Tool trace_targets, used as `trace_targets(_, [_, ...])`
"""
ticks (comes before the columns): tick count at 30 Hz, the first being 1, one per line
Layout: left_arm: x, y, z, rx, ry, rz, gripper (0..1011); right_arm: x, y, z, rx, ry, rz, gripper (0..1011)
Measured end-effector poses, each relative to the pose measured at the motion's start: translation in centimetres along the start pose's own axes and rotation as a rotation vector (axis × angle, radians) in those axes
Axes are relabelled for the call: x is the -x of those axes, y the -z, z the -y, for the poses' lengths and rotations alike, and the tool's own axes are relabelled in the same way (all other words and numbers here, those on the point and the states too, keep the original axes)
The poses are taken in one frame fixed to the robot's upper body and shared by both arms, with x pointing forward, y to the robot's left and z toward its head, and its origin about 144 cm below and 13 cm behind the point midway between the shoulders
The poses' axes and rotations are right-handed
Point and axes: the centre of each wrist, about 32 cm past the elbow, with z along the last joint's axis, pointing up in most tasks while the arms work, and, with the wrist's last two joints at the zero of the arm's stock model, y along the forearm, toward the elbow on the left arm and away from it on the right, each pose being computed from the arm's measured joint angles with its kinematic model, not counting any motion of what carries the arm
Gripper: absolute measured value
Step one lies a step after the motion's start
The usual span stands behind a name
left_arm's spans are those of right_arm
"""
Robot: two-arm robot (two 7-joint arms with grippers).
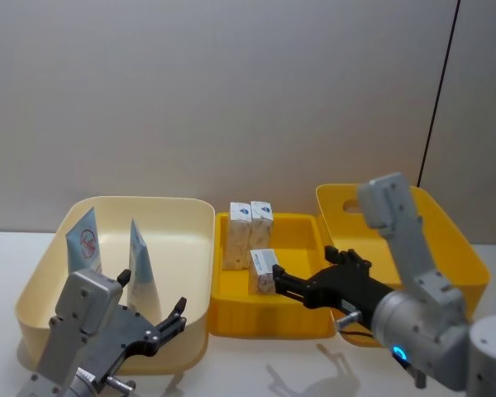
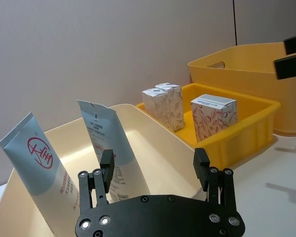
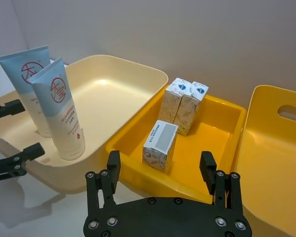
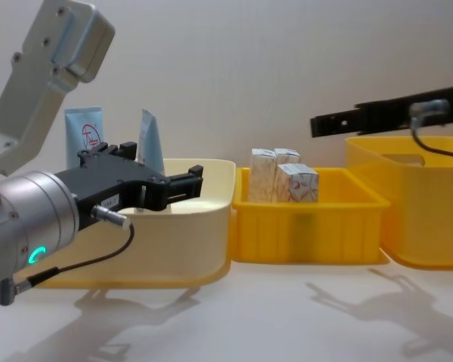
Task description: Bimanual collaborative sorting of washing and personal care products
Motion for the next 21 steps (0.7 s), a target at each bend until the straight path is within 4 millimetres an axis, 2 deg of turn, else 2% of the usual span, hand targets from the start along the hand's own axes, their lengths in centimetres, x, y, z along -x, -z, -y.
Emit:
trace_targets(11, [0.0, 0.0, 0.0, 0.000, 0.000, 0.000, 1002, 0.7, -2.4, -3.2, 0.101, 0.022, 0.006, 1001])
trace_targets(21, [0.0, 0.0, 0.0, 0.000, 0.000, 0.000, 1002, 1.2, -2.9, -5.6, 0.176, 0.044, -0.023, 1001])
